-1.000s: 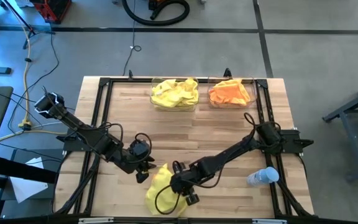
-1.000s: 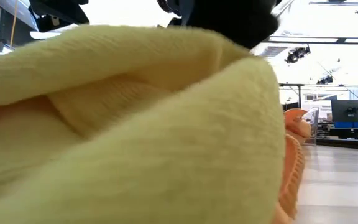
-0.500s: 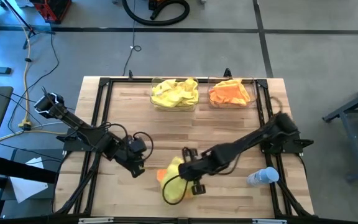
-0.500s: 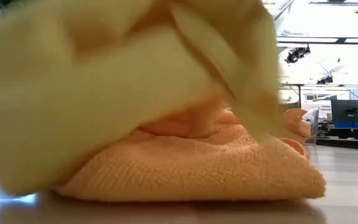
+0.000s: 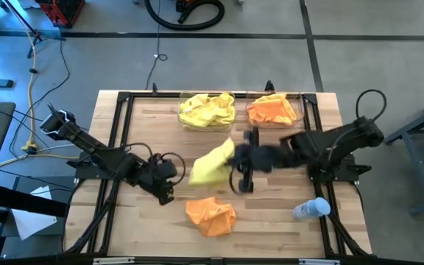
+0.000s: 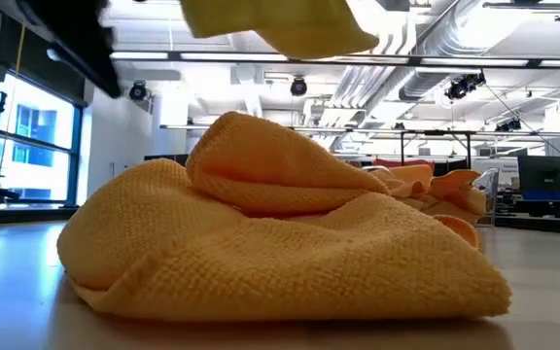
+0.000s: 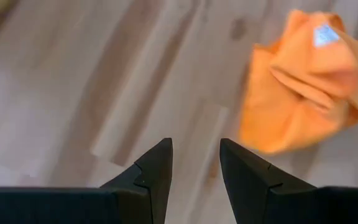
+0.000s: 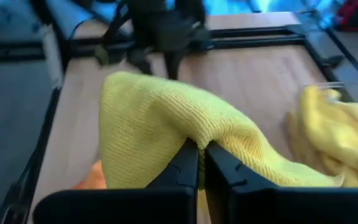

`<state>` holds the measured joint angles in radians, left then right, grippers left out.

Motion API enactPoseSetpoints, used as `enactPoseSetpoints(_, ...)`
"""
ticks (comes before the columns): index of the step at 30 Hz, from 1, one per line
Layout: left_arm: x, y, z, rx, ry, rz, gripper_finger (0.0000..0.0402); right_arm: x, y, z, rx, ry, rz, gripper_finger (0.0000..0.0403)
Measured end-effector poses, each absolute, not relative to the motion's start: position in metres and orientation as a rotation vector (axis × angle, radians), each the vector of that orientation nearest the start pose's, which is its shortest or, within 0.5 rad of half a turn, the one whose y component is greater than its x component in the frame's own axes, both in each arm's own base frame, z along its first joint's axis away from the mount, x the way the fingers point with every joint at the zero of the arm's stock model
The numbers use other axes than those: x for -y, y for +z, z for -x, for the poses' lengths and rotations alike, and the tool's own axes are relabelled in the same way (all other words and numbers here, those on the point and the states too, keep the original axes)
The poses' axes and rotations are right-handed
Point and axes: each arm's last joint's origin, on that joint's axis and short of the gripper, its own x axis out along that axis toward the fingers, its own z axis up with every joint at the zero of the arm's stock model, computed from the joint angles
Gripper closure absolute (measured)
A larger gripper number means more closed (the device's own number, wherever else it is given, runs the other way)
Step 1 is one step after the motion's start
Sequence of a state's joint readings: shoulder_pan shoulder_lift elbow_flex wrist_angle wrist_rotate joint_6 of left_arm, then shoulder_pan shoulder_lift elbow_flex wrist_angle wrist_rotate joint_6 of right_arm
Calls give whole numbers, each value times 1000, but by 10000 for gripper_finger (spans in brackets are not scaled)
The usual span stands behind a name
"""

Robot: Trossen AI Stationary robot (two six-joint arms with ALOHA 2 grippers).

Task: Sort microfiber towel by color & place in baskets
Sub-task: Put the yellow microfiber cloth into the left transparent bin

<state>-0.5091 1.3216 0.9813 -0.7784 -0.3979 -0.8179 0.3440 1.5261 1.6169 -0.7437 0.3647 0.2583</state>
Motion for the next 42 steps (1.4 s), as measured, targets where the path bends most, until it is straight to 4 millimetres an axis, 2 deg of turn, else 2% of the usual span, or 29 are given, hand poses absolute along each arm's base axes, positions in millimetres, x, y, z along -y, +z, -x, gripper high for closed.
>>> enactPoseSetpoints(5, 92, 254, -239, -886, 256, 162, 288, -52, 394, -312, -626, -176, -86, 402)
enactPoseSetpoints(10, 71, 262, -257, -780, 245, 118, 301, 3, 397, -320, -580, -324, -115, 402)
enactPoseSetpoints(13, 61, 264, -263, -762, 216, 71, 308, 37, 400, -320, -552, -338, -147, 402)
enactPoseSetpoints(17, 45, 260, -268, -717, 214, 57, 320, 80, 388, -324, -595, -354, -219, 402)
enactPoseSetpoints(21, 25, 249, -260, -631, 222, 118, 354, 114, 371, -333, -614, -338, -249, 403)
enactPoseSetpoints(25, 6, 237, -241, -531, 243, 171, 396, 139, 344, -357, -613, -298, -274, 403)
enactPoseSetpoints(30, -6, 232, -214, -382, 259, 211, 399, 163, 311, -381, -603, -344, -305, 403)
enactPoseSetpoints(37, -10, 235, -185, -237, 262, 229, 401, 188, 283, -402, -530, -445, -260, 403)
enactPoseSetpoints(42, -10, 234, -167, -149, 250, 191, 401, 192, 258, -411, -586, -399, -286, 403)
